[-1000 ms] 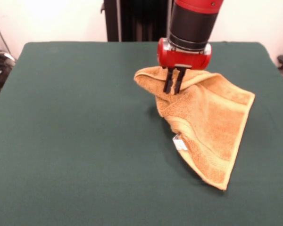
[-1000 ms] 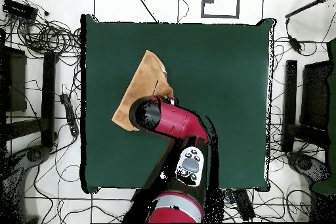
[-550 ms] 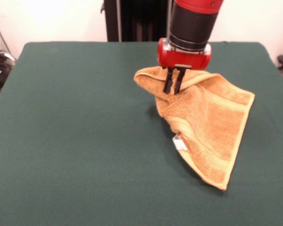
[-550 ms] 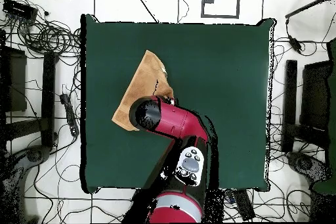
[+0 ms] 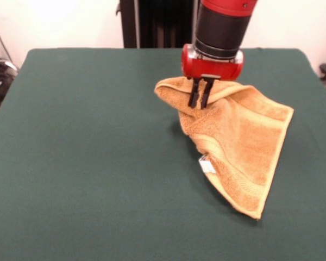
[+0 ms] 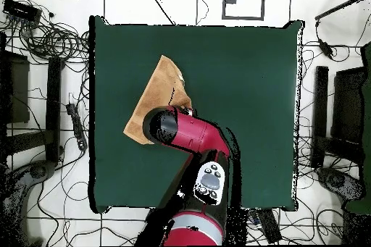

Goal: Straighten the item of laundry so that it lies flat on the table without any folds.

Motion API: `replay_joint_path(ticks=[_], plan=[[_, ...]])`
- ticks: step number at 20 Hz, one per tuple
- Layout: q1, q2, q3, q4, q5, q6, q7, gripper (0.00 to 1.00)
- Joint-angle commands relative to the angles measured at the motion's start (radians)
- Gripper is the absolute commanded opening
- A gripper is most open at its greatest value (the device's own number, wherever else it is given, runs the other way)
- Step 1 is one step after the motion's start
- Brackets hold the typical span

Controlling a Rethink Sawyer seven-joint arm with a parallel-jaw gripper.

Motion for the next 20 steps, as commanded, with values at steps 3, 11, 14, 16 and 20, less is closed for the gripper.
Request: replay_joint_path(ticks=[3,11,14,16,20], plan=[[0.011,-0.008,0.055,-0.041,0.050,0.187,0.264,0.00],[0.014,-0.020,0.046,-0.065,0.046,0.230,0.276,0.00],[0.013,-0.031,0.045,-0.057,0.043,0.232,0.275,0.00],[0.013,-0.035,0.042,-0.055,0.041,0.235,0.276,0.00],[0.012,-0.041,0.044,-0.044,0.037,0.230,0.273,0.00]])
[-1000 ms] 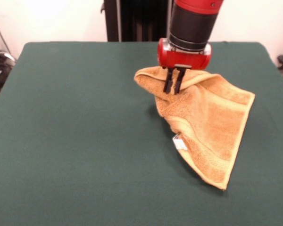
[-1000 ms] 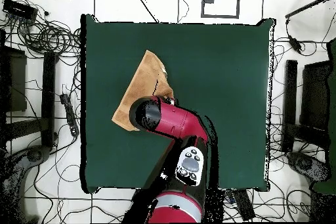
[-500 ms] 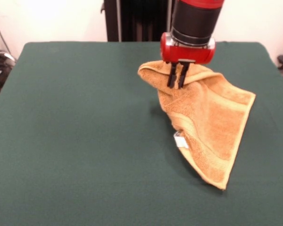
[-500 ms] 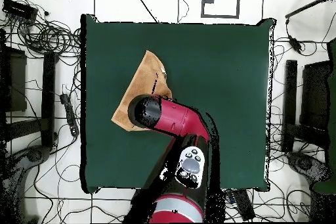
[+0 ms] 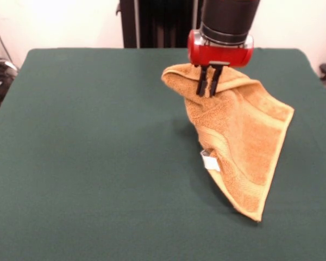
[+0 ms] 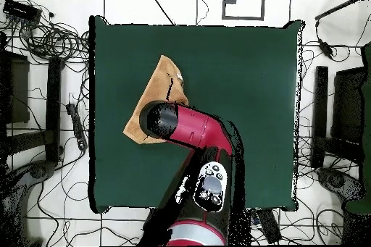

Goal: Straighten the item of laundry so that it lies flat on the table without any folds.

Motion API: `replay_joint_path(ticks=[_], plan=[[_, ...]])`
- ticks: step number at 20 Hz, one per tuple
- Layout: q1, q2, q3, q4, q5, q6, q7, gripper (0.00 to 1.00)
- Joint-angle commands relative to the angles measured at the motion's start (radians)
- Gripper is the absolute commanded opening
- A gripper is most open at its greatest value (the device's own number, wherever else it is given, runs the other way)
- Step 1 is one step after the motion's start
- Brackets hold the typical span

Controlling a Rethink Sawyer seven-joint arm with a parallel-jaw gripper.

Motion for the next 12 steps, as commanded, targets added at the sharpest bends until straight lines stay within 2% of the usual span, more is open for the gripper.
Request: replay_joint_path(ticks=[1,8,12], plan=[[0.011,0.009,0.046,-0.006,0.037,0.084,0.271,0.00],[0.008,0.013,0.051,0.017,0.032,0.045,0.266,0.00],[-0.006,0.046,0.071,0.026,0.030,-0.025,0.258,0.00]])
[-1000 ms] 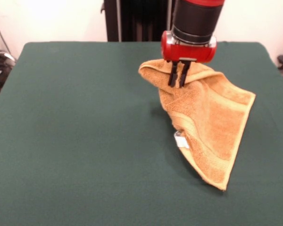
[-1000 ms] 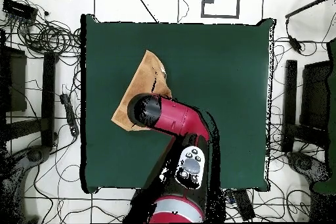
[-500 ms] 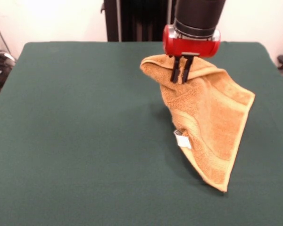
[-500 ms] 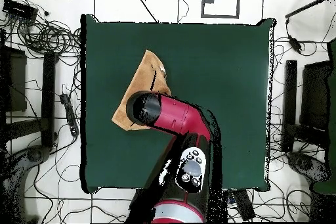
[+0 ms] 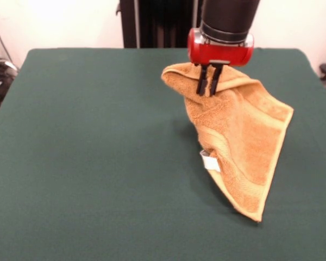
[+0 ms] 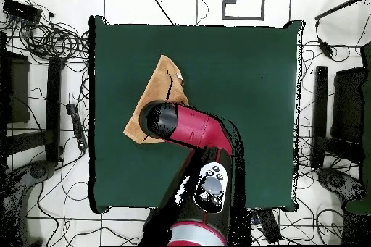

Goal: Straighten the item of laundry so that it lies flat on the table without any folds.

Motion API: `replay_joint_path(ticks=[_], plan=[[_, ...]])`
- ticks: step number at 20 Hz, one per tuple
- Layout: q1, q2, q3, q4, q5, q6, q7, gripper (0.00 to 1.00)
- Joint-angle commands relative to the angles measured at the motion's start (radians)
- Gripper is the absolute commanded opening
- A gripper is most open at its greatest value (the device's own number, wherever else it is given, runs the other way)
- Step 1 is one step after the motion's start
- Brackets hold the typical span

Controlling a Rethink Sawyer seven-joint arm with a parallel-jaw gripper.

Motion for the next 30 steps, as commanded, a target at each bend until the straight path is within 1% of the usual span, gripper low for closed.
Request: replay_joint_path(ticks=[1,3,6,11,16,30], plan=[[-0.012,0.063,0.080,0.031,0.031,-0.057,0.256,0.00],[-0.024,0.092,0.097,0.035,0.032,-0.111,0.258,0.00],[-0.033,0.123,0.108,0.031,0.033,-0.157,0.262,0.00],[-0.038,0.150,0.112,0.008,0.038,-0.163,0.258,0.00],[-0.043,0.137,0.117,0.022,0.037,-0.155,0.246,0.00],[-0.052,0.109,0.122,0.011,0.040,-0.104,0.230,0.00]])
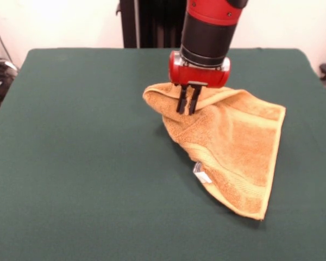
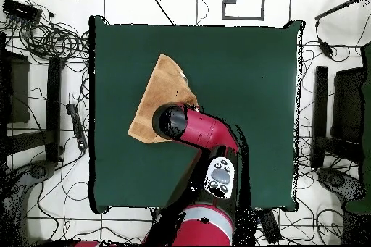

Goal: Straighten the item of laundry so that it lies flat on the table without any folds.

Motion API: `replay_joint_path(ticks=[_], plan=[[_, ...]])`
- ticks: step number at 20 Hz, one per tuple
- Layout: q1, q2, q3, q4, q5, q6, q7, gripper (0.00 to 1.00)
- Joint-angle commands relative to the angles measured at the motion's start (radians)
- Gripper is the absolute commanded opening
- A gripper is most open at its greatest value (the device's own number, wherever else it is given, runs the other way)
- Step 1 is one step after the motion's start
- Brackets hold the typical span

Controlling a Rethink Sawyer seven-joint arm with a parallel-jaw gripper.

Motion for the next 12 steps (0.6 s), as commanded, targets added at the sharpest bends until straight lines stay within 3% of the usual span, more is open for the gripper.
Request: replay_joint_path(ticks=[1,12], plan=[[-0.014,0.029,0.120,0.009,0.043,0.024,0.230,0.00],[-0.009,0.031,0.113,-0.005,0.041,0.040,0.228,0.00]])
